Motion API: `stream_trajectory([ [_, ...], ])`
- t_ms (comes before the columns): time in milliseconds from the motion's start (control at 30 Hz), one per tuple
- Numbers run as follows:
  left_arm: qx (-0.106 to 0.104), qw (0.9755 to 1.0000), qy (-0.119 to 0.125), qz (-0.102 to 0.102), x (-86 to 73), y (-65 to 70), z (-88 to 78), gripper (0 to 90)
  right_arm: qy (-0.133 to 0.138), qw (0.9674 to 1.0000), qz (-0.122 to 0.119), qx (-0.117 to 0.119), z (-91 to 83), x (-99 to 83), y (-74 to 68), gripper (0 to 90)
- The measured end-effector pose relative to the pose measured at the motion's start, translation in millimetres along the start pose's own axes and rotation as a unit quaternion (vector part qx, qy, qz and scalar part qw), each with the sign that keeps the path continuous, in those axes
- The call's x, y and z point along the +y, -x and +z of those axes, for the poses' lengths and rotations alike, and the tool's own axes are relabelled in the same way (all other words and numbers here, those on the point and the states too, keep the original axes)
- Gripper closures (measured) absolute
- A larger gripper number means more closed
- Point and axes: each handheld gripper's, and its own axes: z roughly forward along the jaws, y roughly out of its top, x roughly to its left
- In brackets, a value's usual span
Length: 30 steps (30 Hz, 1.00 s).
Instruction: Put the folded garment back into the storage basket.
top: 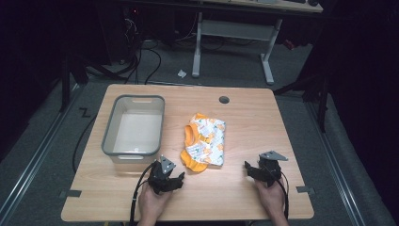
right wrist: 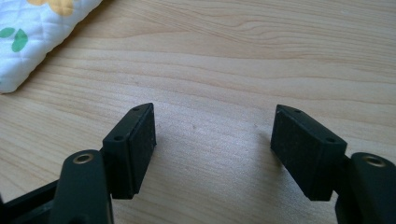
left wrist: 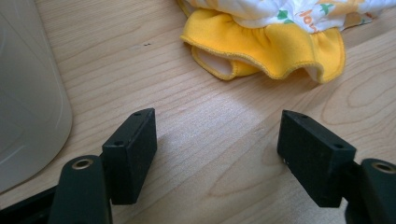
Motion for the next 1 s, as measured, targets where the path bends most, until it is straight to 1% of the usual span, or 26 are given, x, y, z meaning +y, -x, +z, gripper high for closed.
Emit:
stream_trajectory([
  [467, 0.0, 1.0, 0.0, 0.0, 0.0, 0.2, 0.1, 28.5, 0.0, 1.0, 0.0, 0.0, 0.0, 0.0, -0.1, 31.2],
  [533, -0.006, 1.0, 0.002, -0.006, -0.2, -1.5, -0.4, 28.6, 0.0, 1.0, 0.0, 0.0, -0.1, 0.0, 0.0, 31.0],
  [667, -0.001, 1.0, 0.0, 0.0, 0.1, 0.2, 0.1, 28.7, 0.0, 1.0, 0.0, 0.001, -0.1, -0.1, -0.2, 31.0],
  [967, 0.0, 1.0, -0.001, -0.001, 0.3, 0.3, 0.2, 28.4, 0.0, 1.0, -0.001, 0.002, -0.2, -0.1, -0.3, 31.0],
  [1000, 0.002, 1.0, -0.001, -0.001, 0.4, 0.8, 0.5, 27.0, 0.0, 1.0, -0.001, 0.002, -0.1, 0.0, -0.4, 30.9],
])
